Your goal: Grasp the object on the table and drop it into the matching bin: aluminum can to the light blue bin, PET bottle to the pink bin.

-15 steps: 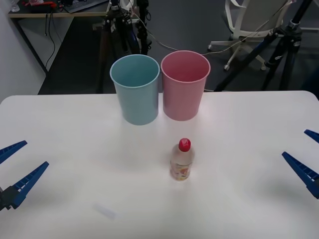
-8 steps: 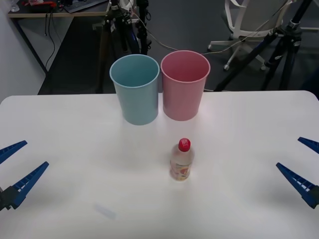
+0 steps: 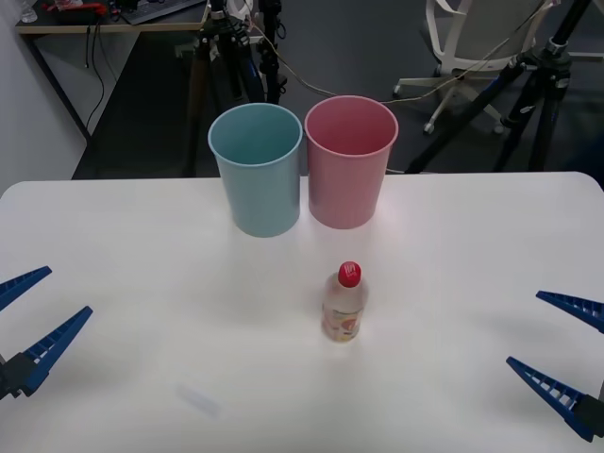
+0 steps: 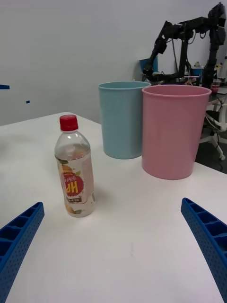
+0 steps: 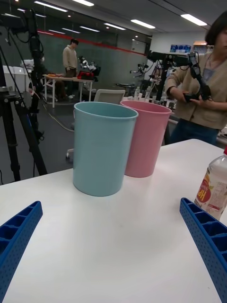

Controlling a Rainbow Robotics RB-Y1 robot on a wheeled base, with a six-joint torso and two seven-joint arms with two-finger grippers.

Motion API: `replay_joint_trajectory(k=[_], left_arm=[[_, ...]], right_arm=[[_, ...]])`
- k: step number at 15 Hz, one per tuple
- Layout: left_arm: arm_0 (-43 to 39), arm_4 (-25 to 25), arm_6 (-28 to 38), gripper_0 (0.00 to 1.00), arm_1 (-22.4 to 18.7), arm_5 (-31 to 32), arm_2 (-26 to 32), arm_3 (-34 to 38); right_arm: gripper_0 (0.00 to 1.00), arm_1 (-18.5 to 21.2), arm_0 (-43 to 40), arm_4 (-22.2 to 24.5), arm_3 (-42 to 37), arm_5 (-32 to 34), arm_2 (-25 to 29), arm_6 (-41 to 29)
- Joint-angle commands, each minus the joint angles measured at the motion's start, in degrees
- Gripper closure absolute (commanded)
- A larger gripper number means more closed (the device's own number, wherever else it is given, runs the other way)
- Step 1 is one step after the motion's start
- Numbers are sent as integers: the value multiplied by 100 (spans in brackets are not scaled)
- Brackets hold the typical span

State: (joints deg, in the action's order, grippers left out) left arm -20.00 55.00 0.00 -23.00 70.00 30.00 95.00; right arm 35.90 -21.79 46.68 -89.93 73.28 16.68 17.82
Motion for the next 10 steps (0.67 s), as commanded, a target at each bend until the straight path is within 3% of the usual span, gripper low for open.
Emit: replay_joint_trajectory(k=[1,4,10], left_arm=[[0,0,0,0,0,0,0,0],[0,0,0,0,0,0,0,0],[0,0,0,0,0,0,0,0]], right_arm=[[0,13,35,52,37,55,-210,81],[0,13,334,52,424,90,-719,573],[0,92,1626,61,1584,20,-2240,1575]])
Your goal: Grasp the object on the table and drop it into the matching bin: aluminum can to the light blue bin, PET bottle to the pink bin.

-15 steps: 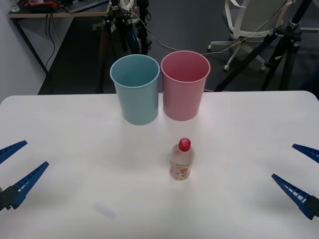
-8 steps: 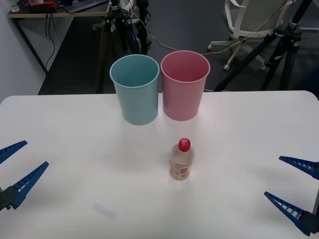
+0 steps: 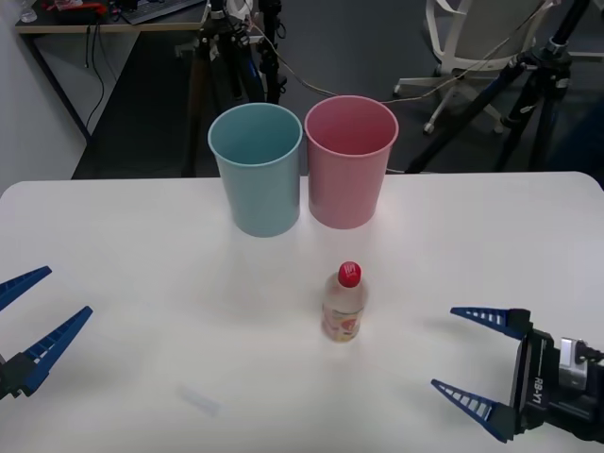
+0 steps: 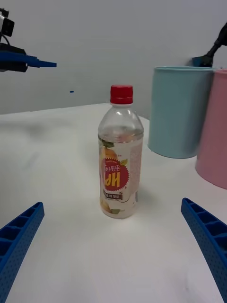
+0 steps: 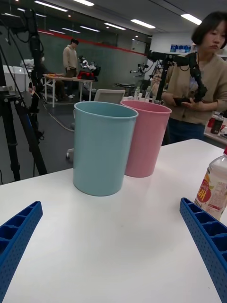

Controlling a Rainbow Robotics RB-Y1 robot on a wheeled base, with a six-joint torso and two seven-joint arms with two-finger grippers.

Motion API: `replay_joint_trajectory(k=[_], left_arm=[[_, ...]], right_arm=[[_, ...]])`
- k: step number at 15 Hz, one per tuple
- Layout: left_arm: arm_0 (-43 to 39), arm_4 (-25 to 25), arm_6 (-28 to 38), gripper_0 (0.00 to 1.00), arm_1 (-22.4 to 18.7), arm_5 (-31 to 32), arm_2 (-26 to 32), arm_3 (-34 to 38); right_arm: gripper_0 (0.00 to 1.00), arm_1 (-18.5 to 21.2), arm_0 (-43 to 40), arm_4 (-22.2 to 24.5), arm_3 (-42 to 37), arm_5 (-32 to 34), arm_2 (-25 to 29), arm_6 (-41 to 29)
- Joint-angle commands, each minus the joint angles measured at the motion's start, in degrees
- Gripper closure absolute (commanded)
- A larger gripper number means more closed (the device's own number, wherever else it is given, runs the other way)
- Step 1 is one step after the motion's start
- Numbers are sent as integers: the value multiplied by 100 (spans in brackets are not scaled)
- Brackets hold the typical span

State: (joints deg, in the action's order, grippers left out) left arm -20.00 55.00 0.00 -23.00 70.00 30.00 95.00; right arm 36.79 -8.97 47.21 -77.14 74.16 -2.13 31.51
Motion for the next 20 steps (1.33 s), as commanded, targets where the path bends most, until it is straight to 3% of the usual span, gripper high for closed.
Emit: replay_joint_trajectory(k=[1,5,13,20], left_arm=[[0,0,0,0,0,0,0,0],[0,0,0,0,0,0,0,0],[0,0,0,0,0,0,0,0],[0,0,0,0,0,0,0,0]], right_arm=[[0,-14,493,-1,437,-121,-507,251],[0,-225,809,25,595,-482,-929,260],[0,-1113,1161,544,894,-903,-929,93],[0,-1473,1292,605,903,-1290,-929,22]])
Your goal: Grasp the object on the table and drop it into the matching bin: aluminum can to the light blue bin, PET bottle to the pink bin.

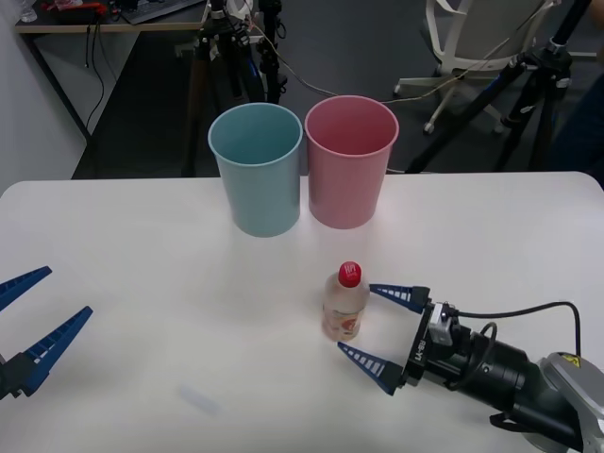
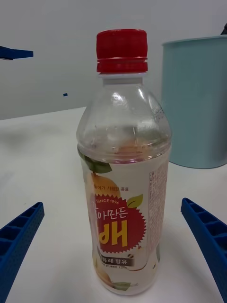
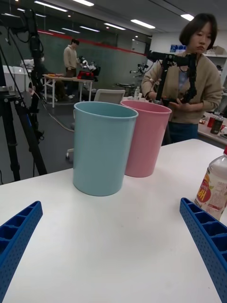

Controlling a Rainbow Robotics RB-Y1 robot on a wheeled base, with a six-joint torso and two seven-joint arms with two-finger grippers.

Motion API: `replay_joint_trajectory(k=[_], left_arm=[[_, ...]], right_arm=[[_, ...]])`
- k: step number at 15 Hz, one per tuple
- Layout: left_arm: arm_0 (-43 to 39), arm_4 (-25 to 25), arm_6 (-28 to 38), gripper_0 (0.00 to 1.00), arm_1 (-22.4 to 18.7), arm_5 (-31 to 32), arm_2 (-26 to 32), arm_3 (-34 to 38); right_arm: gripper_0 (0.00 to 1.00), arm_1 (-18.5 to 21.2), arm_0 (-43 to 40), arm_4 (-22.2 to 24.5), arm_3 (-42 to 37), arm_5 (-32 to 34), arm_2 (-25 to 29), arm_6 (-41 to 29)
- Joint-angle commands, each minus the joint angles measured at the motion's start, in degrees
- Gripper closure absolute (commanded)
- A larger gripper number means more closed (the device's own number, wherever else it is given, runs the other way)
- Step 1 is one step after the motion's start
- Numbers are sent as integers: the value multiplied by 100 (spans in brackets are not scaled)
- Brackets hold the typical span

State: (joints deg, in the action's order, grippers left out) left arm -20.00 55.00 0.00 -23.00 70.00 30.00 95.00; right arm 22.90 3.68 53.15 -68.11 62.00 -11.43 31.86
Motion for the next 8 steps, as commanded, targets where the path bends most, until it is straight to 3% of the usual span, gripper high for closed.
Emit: replay_joint_trajectory(k=[1,8], left_arm=[[0,0,0,0,0,0,0,0],[0,0,0,0,0,0,0,0]], right_arm=[[0,-154,54,11,-1,-135,0,-31],[0,-497,186,195,-10,-575,-17,-39]])
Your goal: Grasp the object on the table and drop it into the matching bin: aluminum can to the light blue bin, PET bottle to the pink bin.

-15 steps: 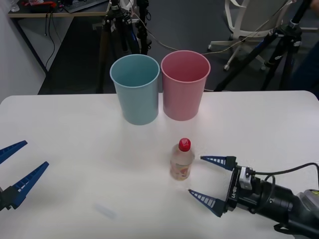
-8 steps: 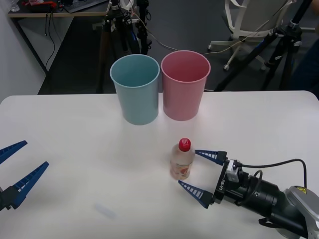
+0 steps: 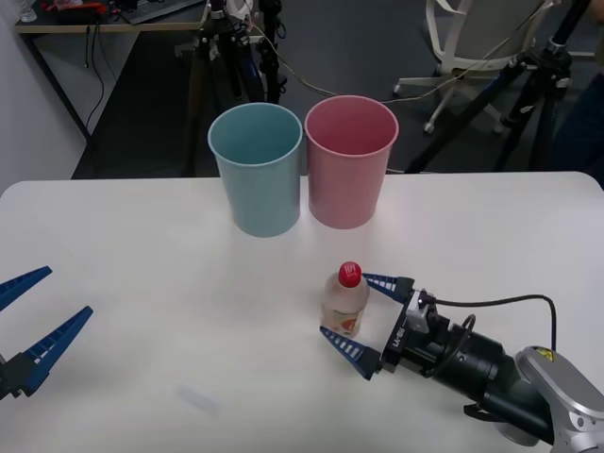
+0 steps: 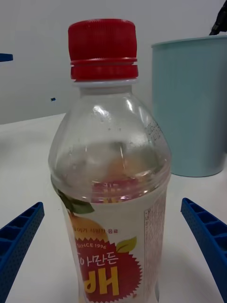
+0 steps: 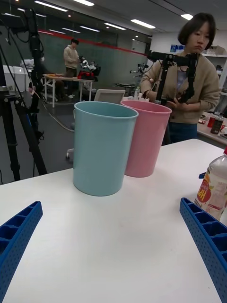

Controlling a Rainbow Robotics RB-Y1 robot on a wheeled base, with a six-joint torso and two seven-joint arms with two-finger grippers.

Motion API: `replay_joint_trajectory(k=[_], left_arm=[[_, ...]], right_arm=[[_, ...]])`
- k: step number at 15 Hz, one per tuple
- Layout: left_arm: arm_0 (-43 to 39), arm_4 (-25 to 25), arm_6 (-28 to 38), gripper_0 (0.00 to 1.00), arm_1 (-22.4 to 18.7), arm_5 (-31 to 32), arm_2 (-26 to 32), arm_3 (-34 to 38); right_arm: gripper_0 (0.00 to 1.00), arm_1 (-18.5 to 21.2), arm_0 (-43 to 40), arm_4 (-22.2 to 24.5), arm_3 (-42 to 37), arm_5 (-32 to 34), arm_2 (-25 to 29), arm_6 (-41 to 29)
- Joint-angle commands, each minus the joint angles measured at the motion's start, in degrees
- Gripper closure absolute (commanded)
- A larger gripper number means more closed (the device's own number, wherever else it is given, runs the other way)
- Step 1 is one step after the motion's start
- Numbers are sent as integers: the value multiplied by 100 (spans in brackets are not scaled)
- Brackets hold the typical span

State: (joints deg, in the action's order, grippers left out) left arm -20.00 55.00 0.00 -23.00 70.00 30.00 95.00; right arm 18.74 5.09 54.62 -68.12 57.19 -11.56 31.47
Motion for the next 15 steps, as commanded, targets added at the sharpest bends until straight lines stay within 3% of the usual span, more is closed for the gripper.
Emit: replay_joint_trajectory(k=[1,6,7,8,15], left_arm=[[0,0,0,0,0,0,0,0],[0,0,0,0,0,0,0,0],[0,0,0,0,0,0,0,0],[0,0,0,0,0,0,0,0],[0,0,0,0,0,0,0,0]], right_arm=[[0,-125,62,66,1,-138,-4,8],[0,-169,115,66,1,-323,-127,8],[70,-169,115,66,1,-332,-127,-1],[100,-169,115,66,1,-332,-127,-1],[100,-152,106,66,-26,-314,-119,-1]])
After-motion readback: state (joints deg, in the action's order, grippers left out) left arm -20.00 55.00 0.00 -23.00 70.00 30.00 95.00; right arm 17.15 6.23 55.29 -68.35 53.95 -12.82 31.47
